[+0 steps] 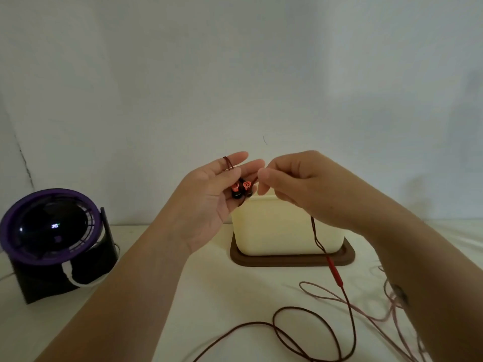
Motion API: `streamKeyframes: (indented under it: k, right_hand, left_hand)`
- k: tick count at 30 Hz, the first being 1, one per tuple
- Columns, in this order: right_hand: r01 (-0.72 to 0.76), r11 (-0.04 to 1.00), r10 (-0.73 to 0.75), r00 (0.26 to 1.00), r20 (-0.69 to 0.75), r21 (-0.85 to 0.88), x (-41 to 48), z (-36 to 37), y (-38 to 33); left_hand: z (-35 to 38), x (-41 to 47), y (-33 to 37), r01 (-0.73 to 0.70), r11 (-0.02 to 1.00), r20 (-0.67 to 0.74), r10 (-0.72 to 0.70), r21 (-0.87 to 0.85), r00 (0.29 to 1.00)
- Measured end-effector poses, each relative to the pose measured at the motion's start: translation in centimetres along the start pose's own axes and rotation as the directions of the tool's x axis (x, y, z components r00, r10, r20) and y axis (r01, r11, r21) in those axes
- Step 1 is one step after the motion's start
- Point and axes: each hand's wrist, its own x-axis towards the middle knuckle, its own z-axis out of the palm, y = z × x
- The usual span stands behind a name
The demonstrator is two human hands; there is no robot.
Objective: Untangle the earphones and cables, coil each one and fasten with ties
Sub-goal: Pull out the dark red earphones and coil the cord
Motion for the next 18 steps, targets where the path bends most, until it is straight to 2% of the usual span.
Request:
streamKeyframes:
  k: [3, 5, 9, 14, 18]
  right_hand:
    - [0.002, 1.000, -0.002, 0.999, -0.049, 0.002, -0.3, -0.5, -0.3]
    - [0.007, 1.000, -0.007, 0.999, -0.049, -0.004, -0.4, -0.6, -0.5]
    - [0.000, 1.000, -0.001, 1.000, -0.031, -0.020, -0.5, -0.6, -0.8]
    - [0.010, 1.000, -0.008, 0.998, -0.060, 0.026, -0.4, -1.0, -0.9]
    - [0.035, 0.999, -0.035, 0.999, -0.014, 0.017, -0.5, -1.2, -1.1]
  left_hand:
    - [0.1, -0.1, -0.1, 0.025, 0.994, -0.003, -0.025, -0.110, 1.000]
    - [0.0, 0.0, -0.4, 0.028, 0.999, 0.005, -0.028, -0.030, 1.000]
    - [0.3, 0.0, -1.0, -0.016, 0.972, 0.075, -0.002, 0.236, 0.997]
    - [1.0, -0.1, -1.1, 0.007, 0.968, 0.132, -0.042, 0.252, 0.990]
    - [0.6, 0.1, -1.4, -0.047, 0.964, 0.076, 0.028, 0.262, 0.997]
